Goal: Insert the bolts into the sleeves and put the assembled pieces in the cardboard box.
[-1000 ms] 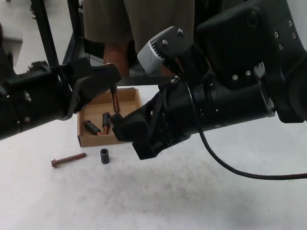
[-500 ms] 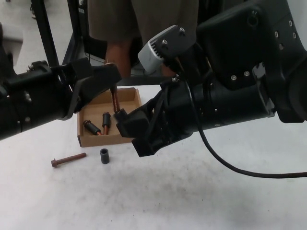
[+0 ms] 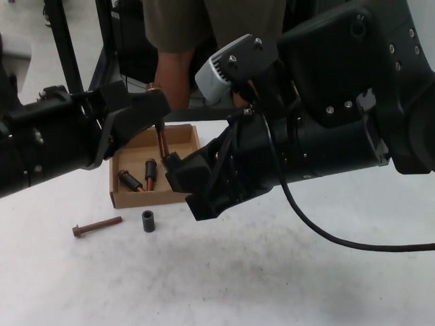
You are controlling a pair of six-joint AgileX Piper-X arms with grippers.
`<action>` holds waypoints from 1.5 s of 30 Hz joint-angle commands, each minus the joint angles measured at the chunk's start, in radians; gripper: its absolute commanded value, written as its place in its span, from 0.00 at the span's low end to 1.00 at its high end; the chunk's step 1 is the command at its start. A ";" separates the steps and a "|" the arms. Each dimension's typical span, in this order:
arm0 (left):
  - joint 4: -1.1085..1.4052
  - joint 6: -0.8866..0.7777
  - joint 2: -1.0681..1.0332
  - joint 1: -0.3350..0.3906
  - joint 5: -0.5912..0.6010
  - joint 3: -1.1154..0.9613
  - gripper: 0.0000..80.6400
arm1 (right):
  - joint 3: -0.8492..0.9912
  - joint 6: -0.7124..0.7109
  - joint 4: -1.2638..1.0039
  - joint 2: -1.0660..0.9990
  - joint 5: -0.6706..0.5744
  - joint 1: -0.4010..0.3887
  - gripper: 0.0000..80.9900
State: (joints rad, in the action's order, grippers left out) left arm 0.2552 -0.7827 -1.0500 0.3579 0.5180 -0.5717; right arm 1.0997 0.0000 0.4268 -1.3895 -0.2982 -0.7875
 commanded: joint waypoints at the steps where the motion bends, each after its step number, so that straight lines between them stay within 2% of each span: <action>1: 0.020 0.005 0.011 0.005 -0.002 -0.001 0.01 | 0.015 0.000 -0.028 0.006 -0.036 0.001 0.00; 6: 0.020 0.005 0.011 0.005 -0.002 -0.001 0.01 | 0.015 0.000 -0.028 0.006 -0.037 0.001 0.00; 9: 0.020 0.005 0.011 0.005 -0.004 -0.001 0.01 | 0.015 0.050 -0.028 0.006 -0.035 0.001 0.00; 19: 0.020 0.005 0.011 0.005 -0.020 -0.001 0.01 | 0.015 0.135 -0.041 0.006 0.022 0.001 0.00; 29: 0.020 0.028 0.011 0.005 -0.020 -0.001 0.01 | 0.015 0.157 -0.042 0.006 0.078 0.001 0.00; 35: 0.020 0.028 0.011 0.005 0.008 -0.001 0.01 | 0.015 0.141 -0.044 0.006 0.078 0.001 0.00; 40: 0.020 0.028 0.011 0.005 0.035 -0.001 0.01 | 0.015 0.021 -0.045 0.006 0.076 0.001 0.00; 45: 0.020 0.030 0.011 0.005 0.037 -0.001 0.01 | 0.015 0.015 -0.047 0.006 0.076 0.001 0.00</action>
State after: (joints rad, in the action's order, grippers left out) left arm 0.2617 -0.7563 -1.0486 0.3579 0.5188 -0.5717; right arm 1.0997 0.0285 0.4044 -1.3895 -0.2339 -0.7883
